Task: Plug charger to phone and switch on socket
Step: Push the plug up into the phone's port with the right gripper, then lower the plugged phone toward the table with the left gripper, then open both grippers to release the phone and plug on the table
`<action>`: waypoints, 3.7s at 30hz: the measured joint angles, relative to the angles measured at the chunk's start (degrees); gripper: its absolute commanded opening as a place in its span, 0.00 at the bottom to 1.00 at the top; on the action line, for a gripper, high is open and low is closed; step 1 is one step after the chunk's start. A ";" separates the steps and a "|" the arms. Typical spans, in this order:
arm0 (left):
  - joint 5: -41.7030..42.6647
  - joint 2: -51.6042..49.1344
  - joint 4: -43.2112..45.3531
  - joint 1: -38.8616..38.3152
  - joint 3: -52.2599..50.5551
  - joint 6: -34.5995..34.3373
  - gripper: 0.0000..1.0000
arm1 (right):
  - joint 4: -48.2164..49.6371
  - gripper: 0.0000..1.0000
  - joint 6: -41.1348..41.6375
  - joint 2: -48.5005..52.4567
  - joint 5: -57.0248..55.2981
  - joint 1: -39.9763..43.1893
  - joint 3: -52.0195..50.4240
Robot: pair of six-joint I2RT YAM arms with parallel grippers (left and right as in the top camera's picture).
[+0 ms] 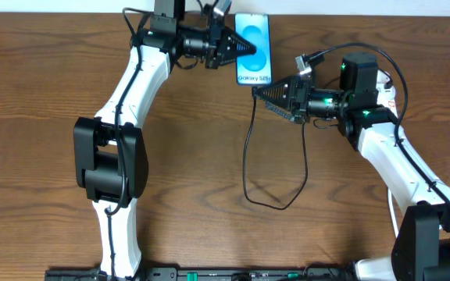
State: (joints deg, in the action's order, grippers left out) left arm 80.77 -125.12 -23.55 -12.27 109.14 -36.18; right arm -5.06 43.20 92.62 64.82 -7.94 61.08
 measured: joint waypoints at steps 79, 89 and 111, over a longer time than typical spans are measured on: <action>-31.17 -4.02 -15.39 -7.26 -15.34 25.62 0.07 | -16.57 0.99 -13.49 0.00 -12.17 0.81 0.00; -30.23 -6.03 -15.39 -7.41 -15.34 24.98 0.13 | -16.79 0.99 -13.49 0.00 -12.17 0.81 0.00; -31.69 -6.49 -16.55 -7.67 -14.80 24.37 0.61 | -17.92 0.99 -13.49 0.00 -12.22 0.81 0.00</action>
State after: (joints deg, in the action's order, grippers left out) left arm 49.08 -131.61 -40.10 -19.94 94.35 -11.81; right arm -22.98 29.71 92.62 52.60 -7.14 61.08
